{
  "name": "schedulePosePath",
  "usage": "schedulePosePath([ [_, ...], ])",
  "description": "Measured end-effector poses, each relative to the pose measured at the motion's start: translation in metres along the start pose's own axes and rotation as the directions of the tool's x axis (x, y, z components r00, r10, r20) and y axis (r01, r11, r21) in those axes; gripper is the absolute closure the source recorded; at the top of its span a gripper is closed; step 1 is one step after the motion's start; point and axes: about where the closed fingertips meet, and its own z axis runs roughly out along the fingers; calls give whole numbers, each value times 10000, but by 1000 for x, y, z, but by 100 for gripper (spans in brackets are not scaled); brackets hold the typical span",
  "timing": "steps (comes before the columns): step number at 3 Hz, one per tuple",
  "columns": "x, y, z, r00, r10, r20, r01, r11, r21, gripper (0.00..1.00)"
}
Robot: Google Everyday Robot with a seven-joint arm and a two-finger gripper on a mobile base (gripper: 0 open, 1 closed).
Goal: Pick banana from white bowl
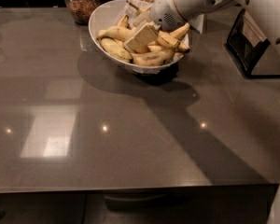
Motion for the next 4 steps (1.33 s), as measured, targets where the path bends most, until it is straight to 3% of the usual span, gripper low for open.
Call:
schedulePosePath([
  [2,20,-5,11,9985,223,-501,-235,9995,-229,48],
  [4,29,-8,13,9971,367,-666,-385,9989,-267,86],
])
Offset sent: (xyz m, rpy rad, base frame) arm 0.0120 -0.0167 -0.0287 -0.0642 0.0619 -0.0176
